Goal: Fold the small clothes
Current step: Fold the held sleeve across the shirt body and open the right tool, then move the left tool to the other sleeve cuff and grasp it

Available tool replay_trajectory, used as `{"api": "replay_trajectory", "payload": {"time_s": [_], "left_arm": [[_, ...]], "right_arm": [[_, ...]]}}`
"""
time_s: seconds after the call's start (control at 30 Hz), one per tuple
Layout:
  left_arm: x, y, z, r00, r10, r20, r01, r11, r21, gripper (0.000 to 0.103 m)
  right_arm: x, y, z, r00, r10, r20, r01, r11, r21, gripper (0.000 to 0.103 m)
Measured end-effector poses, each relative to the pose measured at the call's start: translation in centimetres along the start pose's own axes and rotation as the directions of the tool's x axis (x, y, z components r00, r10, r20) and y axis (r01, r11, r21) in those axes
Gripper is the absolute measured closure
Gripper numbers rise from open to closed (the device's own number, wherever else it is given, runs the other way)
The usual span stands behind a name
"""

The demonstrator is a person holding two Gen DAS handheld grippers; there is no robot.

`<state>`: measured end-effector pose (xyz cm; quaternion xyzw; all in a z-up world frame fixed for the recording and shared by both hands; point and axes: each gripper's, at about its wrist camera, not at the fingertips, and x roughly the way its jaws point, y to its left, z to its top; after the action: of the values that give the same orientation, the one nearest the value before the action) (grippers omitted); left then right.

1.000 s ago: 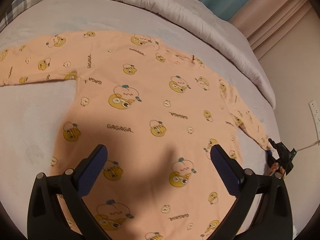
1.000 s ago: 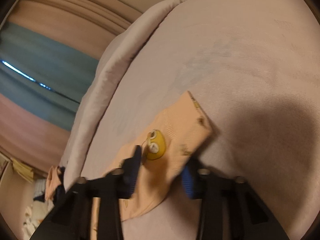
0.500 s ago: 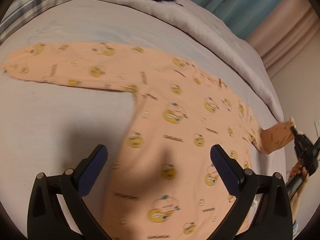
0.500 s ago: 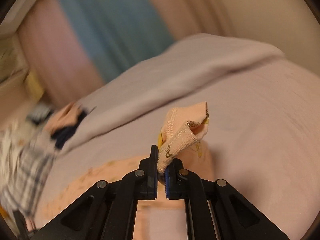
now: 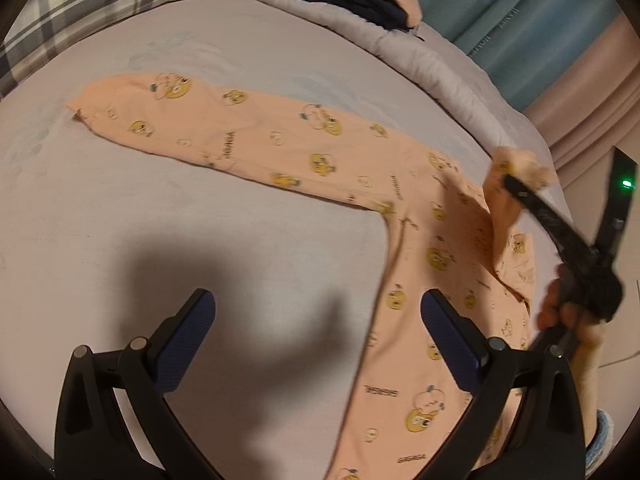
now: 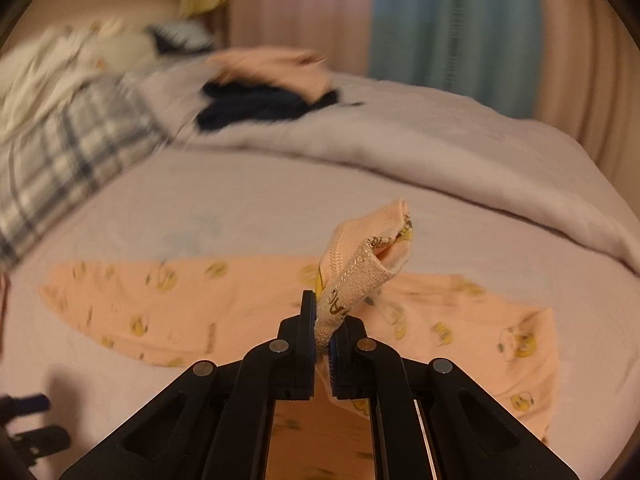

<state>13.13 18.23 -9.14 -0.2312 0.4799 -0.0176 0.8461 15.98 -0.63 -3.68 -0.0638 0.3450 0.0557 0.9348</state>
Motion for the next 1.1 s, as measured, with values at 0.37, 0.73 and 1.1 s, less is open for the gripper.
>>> {"api": "replay_trajectory", "payload": {"time_s": [0.37,0.73,1.1], "left_arm": [[1.2,-0.1,1.3,1.000,-0.006,-0.003,0.006,1.000,-0.022,0.000],[4.3,-8.5,5.4,0.960,-0.279,0.011,0.278,0.958,0.063,0.001],[13.7,-11.5,5.6,0.965,-0.230,-0.125,0.237,0.970,0.044,0.035]], "right_arm": [[2.8,3.8,-2.0,0.973,0.189,-0.133,-0.203,0.974,-0.100,0.041],[-3.5,-12.2,-4.5,0.968,0.252,-0.008,-0.241,0.935,0.260,0.034],[-1.5,-18.3,-7.9,0.975,0.204,-0.094,-0.150,0.905,0.399,0.062]]}}
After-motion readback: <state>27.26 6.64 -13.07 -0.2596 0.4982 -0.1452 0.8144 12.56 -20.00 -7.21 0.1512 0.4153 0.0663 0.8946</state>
